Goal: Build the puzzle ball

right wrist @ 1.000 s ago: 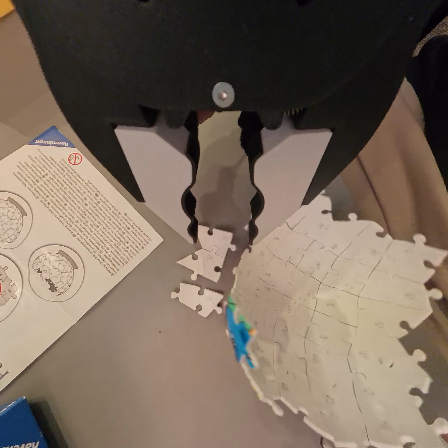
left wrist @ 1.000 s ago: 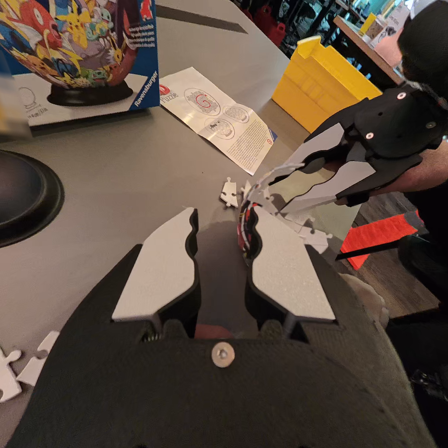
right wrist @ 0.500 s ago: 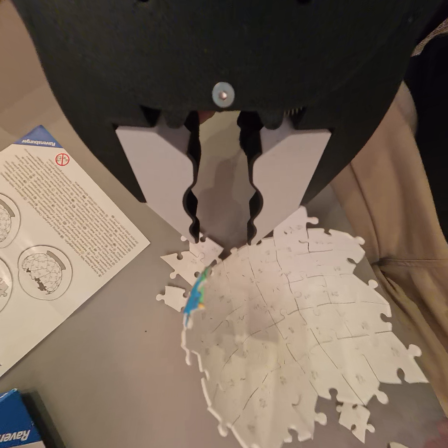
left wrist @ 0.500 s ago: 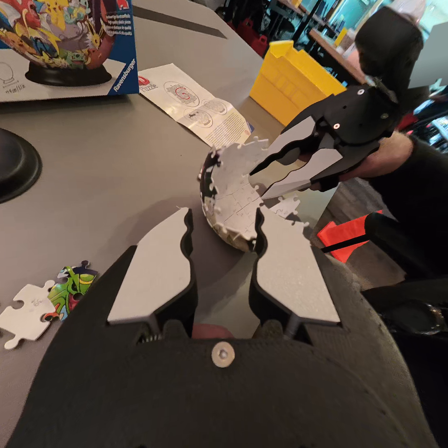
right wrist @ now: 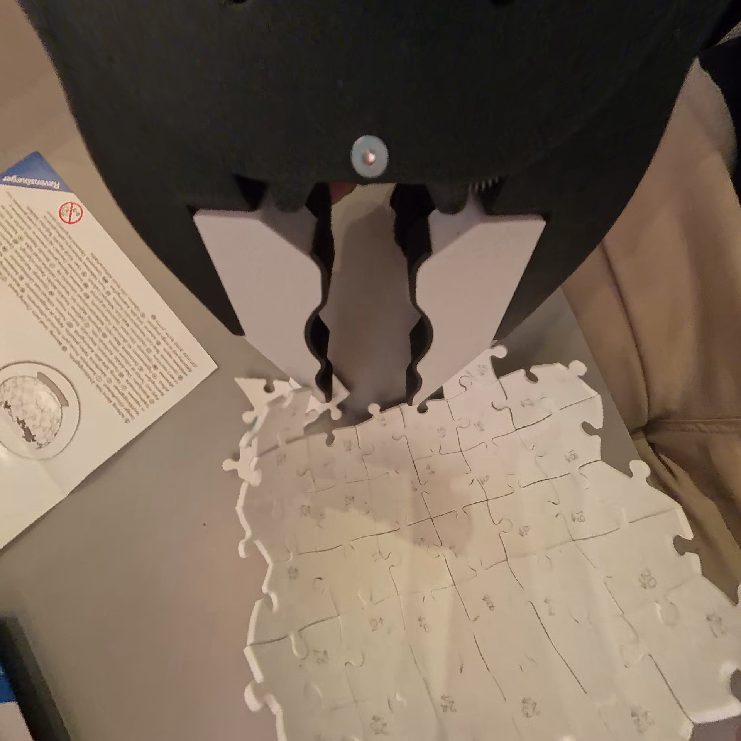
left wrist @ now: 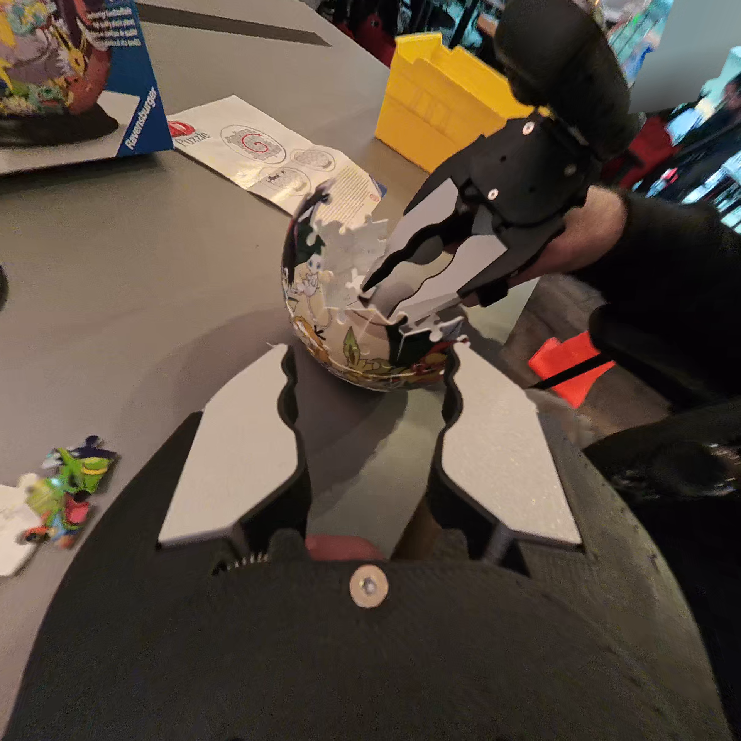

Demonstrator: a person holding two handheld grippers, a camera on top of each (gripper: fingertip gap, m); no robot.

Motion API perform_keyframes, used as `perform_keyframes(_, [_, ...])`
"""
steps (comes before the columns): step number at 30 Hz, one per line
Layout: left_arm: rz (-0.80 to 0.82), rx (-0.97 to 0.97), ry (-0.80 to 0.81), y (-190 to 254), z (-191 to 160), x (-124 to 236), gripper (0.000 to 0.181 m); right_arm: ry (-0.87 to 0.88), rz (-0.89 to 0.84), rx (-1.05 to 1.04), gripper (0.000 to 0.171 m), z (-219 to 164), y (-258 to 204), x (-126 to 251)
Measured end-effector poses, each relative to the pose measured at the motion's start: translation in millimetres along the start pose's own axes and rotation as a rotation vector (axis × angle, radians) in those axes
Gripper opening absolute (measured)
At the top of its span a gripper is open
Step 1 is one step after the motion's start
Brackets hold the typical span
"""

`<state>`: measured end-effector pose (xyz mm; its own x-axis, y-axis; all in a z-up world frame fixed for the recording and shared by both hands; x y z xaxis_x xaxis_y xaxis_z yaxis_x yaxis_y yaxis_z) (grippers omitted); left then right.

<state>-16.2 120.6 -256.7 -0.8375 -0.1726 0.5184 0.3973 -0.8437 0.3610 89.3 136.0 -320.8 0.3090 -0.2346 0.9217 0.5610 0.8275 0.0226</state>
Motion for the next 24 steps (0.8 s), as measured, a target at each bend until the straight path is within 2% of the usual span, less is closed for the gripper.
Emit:
perform_keyframes(2, [0.03, -0.086, -0.023, -3.7, -2.7, -3.5, 0.079, 0.0, -0.013, 0.022, 0.035, 3.4, -1.3, -1.3])
perform_keyframes(6, [0.009, -0.14, -0.056, 1.2, -5.3, -9.8, 0.099, 0.013, -0.009, 0.032, 0.035, 9.0, -2.1, -3.9])
perform_keyframes(8, [0.074, -0.22, -0.092, 0.3, -7.8, -15.1, 0.108, 0.019, -0.004, 0.033, 0.034, 10.9, -2.9, -5.3])
perform_keyframes(16, [0.184, -0.245, -0.056, -6.0, -1.9, -21.8, 0.1, 0.047, 0.007, 0.059, 0.035, 21.0, -5.4, -10.2])
perform_keyframes(24, [0.302, -0.246, -0.002, -17.9, 6.9, -8.3, 0.079, 0.05, -0.005, 0.101, 0.034, 29.6, -7.2, -17.0])
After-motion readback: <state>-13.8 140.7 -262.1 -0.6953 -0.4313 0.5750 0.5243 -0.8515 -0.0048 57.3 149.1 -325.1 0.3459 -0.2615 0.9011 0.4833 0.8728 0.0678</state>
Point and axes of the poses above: each gripper's, where its closed fingertips meet, x back along the fingers, z out of its top, y = z × x across the jaws, the point moved 1 cm from there along x, back along the fingers, and after that the axes turned 10 degrees about -y, right-handed, at the moved point
